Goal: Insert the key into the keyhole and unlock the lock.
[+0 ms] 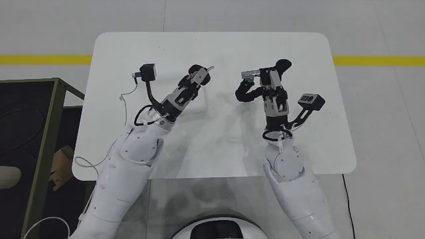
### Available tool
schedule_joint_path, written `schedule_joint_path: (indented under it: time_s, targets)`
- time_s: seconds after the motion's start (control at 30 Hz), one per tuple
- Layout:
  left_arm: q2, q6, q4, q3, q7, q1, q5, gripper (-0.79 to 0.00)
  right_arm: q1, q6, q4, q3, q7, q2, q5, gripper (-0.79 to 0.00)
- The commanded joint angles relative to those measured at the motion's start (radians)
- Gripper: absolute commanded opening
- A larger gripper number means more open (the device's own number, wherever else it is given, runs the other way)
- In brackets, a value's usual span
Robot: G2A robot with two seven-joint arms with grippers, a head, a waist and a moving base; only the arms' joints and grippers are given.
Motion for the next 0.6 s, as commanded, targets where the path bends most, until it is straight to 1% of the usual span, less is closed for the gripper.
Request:
schedule_joint_path:
  time_s: [0.0, 0.03, 0.17, 0.37, 0.43, 0.47, 0.5, 0.57]
  targets:
    - [-0.008, -0.043, 0.039, 0.027, 0.21, 0.009, 0.281, -0.785, -0.001, 0.006, -0.006, 0.004, 0.007, 0.0, 0.01, -0.785]
    - [-0.014, -0.041, 0.06, 0.041, 0.285, 0.009, 0.325, -0.785, -0.002, 0.007, -0.008, 0.006, 0.01, 0.0, 0.013, -0.785]
    - [-0.014, -0.041, 0.06, 0.041, 0.285, 0.009, 0.325, -0.785, -0.007, -0.008, -0.016, 0.017, 0.02, 0.0, 0.011, -0.785]
    - [-0.014, -0.036, 0.059, 0.039, 0.284, 0.008, 0.328, -0.785, -0.007, -0.005, -0.017, 0.017, 0.021, 0.0, 0.012, -0.785]
    - [-0.01, 0.003, 0.052, 0.007, 0.312, -0.007, 0.432, -0.785, -0.012, 0.014, -0.033, 0.021, 0.026, 0.001, 0.022, -0.785]
    - [-0.009, 0.028, 0.048, -0.011, 0.378, -0.016, 0.541, -0.785, -0.016, 0.017, -0.044, 0.025, 0.025, 0.0, 0.032, -0.785]
    - [-0.008, 0.03, 0.044, -0.016, 0.425, -0.023, 0.605, -0.785, -0.018, 0.018, -0.048, 0.027, 0.023, 0.0, 0.036, -0.785]
    - [-0.004, 0.059, 0.052, -0.024, 0.595, -0.045, 0.855, -0.785, -0.021, 0.03, -0.062, 0.031, 0.02, -0.001, 0.055, -0.785]
